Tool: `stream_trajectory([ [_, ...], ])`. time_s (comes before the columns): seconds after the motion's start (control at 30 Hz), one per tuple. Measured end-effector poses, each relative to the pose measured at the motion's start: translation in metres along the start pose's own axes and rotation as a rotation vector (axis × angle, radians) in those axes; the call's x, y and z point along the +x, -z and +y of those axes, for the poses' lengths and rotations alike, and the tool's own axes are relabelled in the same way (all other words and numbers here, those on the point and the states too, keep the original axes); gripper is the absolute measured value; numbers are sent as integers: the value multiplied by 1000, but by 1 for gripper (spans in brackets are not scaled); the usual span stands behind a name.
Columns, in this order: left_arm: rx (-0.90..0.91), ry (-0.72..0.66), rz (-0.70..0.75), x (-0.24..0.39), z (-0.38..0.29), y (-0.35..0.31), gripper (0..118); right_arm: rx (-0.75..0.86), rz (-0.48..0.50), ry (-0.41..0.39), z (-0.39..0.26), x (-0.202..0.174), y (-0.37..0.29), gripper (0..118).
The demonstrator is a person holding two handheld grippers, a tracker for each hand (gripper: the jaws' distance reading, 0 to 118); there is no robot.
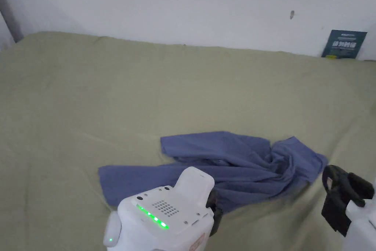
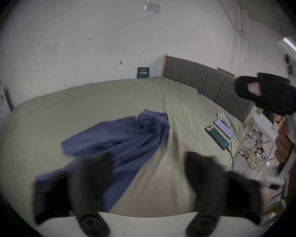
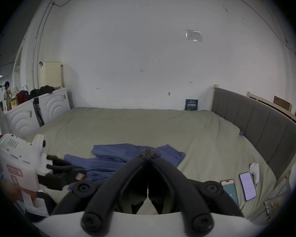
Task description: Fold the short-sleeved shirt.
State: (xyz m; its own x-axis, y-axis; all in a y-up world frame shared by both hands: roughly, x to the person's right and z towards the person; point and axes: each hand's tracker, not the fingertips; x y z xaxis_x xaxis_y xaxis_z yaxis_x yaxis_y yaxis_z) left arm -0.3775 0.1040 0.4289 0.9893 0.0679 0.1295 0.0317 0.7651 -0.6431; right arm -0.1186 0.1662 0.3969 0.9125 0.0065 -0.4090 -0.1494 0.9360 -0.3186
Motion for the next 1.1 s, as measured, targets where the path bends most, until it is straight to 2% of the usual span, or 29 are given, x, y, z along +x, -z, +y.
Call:
stream_trajectory([
  [0.07,-11,-45,-20,-11,-20,-8,0,-14,28,2,-3,-14,1,0],
  [0.1,-37,-128,-39,-26,-31,-8,0,-18,42,2,-4,-21,2,0],
  [0.17,-23,-153,13,-50,-41,-11,0,-29,65,-20,-5,-32,4,0],
  [0.23,-35,-183,112,-86,-44,-15,0,-35,79,-51,-6,-41,7,0],
  [0.33,-90,-244,254,-153,-40,-8,0,-45,94,-49,-5,-48,16,0],
  [0.4,-124,-228,343,-189,-23,-4,0,-51,104,-44,-3,-50,23,0],
  [0.43,-162,-212,360,-204,-19,4,5,-53,103,-48,-3,-52,26,0],
  [0.47,-219,-194,382,-219,-14,14,36,-54,102,-54,-3,-53,29,0],
  [0.5,-262,-188,396,-255,-21,39,80,-57,100,-57,-2,-53,33,0],
  [0.53,-251,-175,393,-274,-20,51,111,-61,98,-57,-1,-53,36,0],
  [0.57,-227,-188,402,-286,-15,63,116,-65,97,-56,-2,-53,40,0],
  [0.63,-266,-217,424,-289,-18,76,113,-77,90,-54,-2,-51,47,0],
  [0.7,-299,-235,334,-292,-19,95,110,-92,82,-56,-3,-49,54,0],
  [0.77,-354,-177,327,-296,-27,114,103,-104,78,-54,-5,-46,61,0],
  [0.83,-402,-128,331,-294,-32,130,103,-115,75,-53,-6,-43,65,0],
  [0.93,-373,-221,322,-282,-34,125,93,-120,65,-53,-6,-39,66,0],
  [1.0,-359,-209,316,-271,-31,115,59,-113,65,-43,-6,-36,66,0],
  [1.07,-353,-232,254,-265,-29,111,6,-112,67,-39,-5,-33,67,0],
  [1.1,-351,-244,232,-267,-29,108,5,-113,67,-38,-5,-31,68,0],
])
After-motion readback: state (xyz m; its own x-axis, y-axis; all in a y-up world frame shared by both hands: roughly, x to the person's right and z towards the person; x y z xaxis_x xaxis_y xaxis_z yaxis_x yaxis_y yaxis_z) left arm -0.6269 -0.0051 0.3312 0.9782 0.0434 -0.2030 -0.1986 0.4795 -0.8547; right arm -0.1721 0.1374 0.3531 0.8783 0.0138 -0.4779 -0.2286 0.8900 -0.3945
